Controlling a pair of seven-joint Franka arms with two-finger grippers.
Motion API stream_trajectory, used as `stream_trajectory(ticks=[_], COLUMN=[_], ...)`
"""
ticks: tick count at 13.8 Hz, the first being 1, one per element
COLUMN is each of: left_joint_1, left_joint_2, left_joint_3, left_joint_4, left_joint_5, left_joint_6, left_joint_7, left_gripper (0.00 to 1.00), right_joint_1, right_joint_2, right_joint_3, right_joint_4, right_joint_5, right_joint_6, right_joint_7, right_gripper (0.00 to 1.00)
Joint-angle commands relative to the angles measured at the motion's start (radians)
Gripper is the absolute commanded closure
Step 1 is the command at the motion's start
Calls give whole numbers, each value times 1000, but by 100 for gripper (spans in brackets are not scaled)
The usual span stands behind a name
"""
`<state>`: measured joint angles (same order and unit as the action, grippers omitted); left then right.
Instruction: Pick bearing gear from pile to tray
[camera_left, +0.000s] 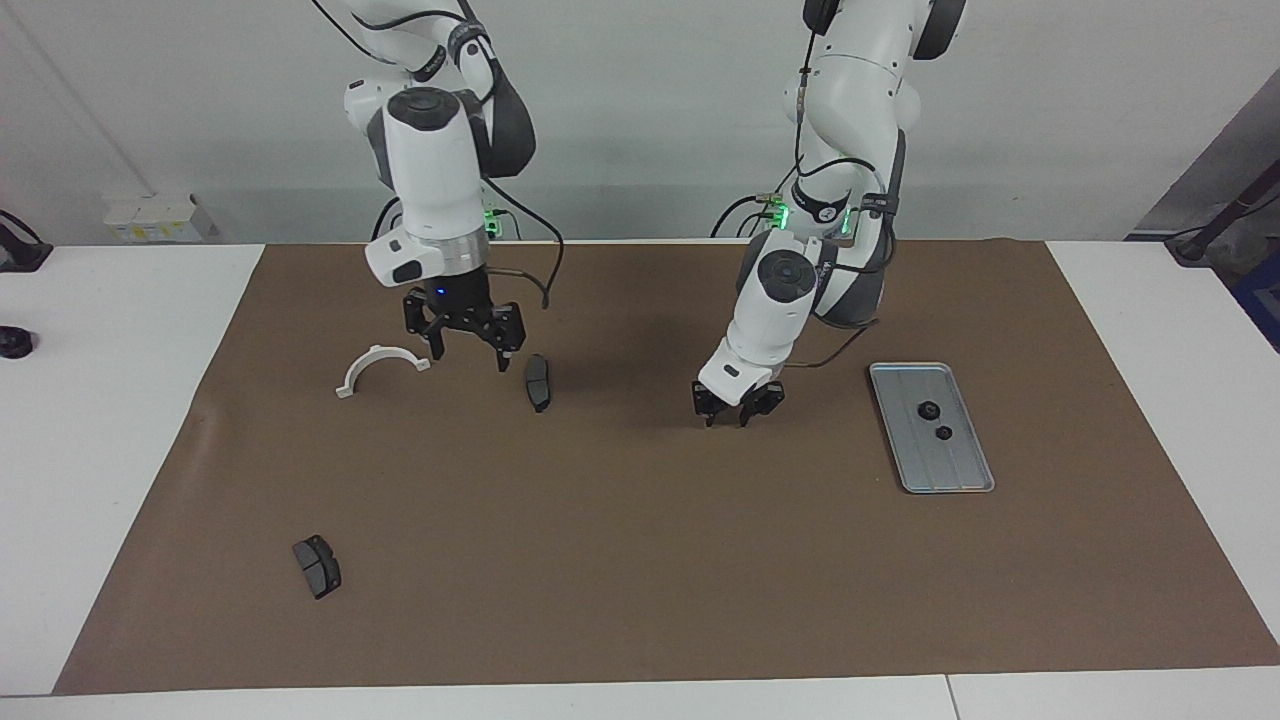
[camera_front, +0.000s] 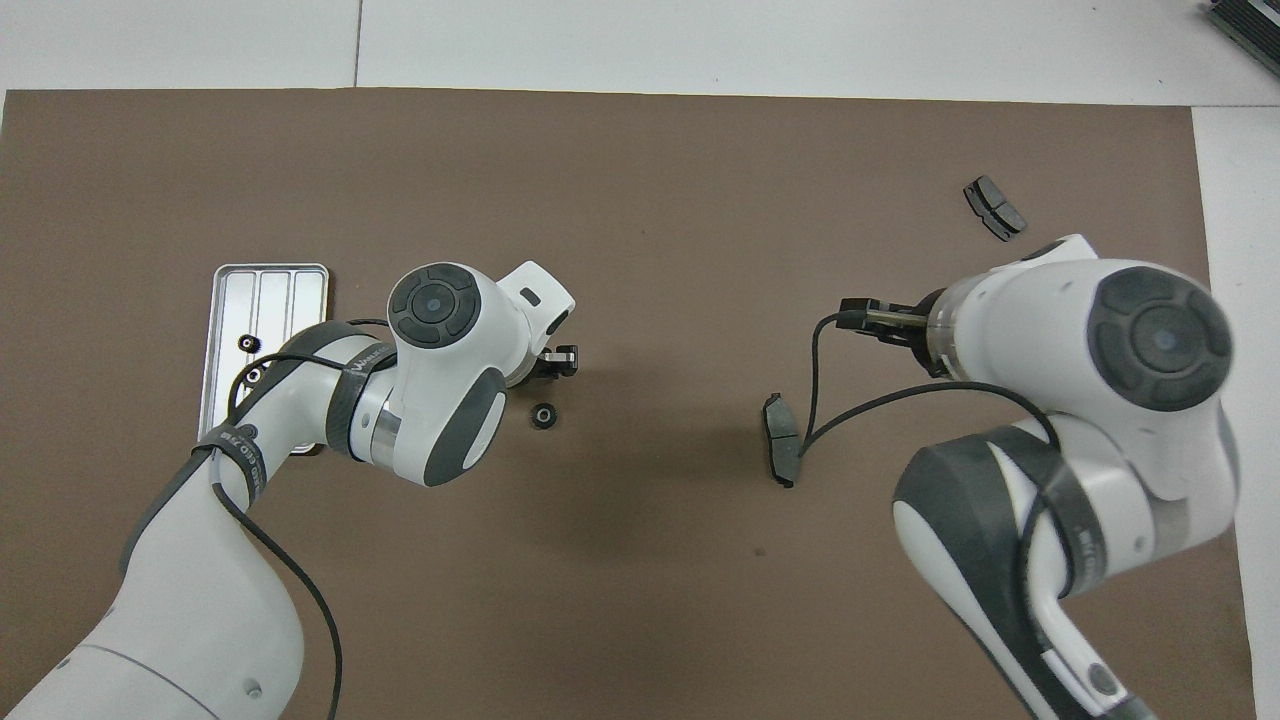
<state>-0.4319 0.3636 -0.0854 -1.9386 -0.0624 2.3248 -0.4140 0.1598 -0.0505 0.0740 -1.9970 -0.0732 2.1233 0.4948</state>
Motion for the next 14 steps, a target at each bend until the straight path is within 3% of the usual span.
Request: stream_trajectory(ticks=[1,7,14], left_joint_1=[-21,-45,-65], left_joint_2=[-40,-51,-63], left_joint_3=[16,13,13], left_joint_4=[-28,-31,-57], left_joint_5=[-4,-4,-4], left_joint_6=[-39,-93,-96], left_joint_7=[-29,-60,-74], left_gripper=[46,48,52], right_joint_1=[-75,-154,-178], right_joint_2=[9,90,64], right_joint_3=[7,7,7], right_joint_4=[127,420,439], right_joint_5=[43,33,41], right_joint_6=[-156,-411,-517], right_joint_7=[-158,-312,-349], right_gripper=[0,0,0])
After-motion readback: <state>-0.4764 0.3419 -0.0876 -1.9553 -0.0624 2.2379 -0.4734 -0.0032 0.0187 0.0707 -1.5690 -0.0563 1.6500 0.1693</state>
